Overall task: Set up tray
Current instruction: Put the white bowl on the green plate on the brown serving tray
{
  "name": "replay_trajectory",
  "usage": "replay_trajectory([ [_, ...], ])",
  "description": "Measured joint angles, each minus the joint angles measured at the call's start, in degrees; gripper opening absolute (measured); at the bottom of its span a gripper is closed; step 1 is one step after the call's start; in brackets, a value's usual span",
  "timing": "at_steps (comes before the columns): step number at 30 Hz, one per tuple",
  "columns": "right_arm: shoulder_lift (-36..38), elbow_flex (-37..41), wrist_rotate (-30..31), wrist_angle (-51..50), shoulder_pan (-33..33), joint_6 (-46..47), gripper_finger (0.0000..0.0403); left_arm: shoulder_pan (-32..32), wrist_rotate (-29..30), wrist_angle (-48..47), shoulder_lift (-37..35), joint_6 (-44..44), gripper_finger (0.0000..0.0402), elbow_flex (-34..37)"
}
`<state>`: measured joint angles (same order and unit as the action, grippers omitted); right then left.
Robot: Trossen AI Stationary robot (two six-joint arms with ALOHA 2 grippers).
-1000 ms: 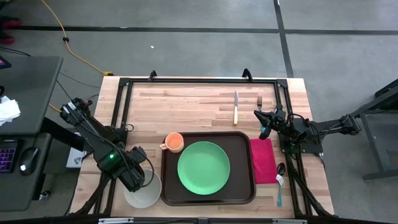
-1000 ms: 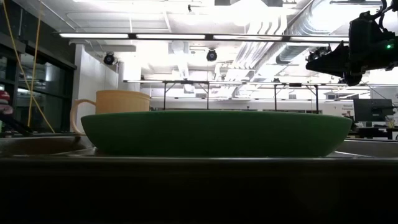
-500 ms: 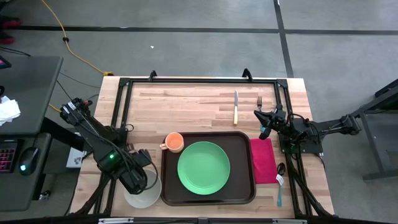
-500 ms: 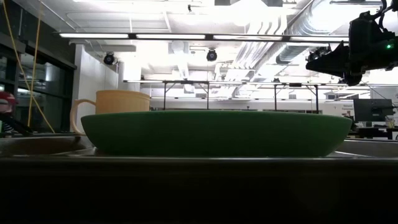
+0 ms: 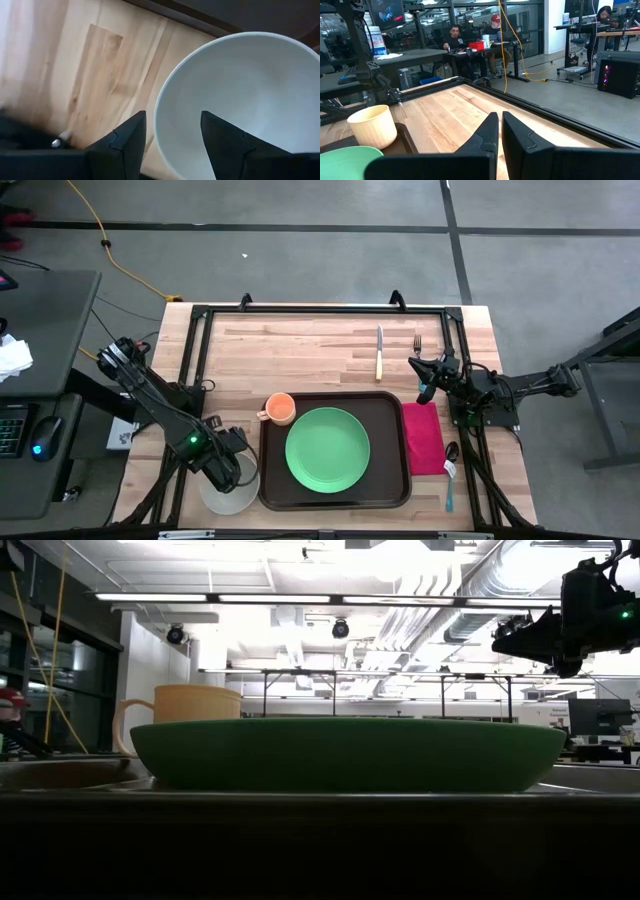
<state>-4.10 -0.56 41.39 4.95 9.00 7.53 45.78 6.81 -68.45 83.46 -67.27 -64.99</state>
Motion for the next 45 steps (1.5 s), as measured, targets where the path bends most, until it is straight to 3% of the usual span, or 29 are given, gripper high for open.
replay_trajectory([
  [10, 0.0, 0.0, 0.0, -0.02, -0.01, -0.02, 0.0, 0.0, -1.9, 11.24, -1.85, 2.26, 0.0216, 9.5],
  [24, 0.0, -0.04, 0.02, -0.62, -0.01, -0.07, 0.0, 0.0, -1.03, 9.58, -4.57, 1.03, 0.0216, 10.49],
  [40, 0.0, -0.07, 0.0, -0.81, -0.01, 0.0, 0.0, -0.02, -1.99, 16.86, -4.68, -2.0, 0.0216, 18.05],
  [45, 0.0, -0.07, 0.02, -0.83, -0.01, 0.0, 0.0, -0.02, -1.99, 23.47, -4.68, -2.0, 0.0216, 21.01],
])
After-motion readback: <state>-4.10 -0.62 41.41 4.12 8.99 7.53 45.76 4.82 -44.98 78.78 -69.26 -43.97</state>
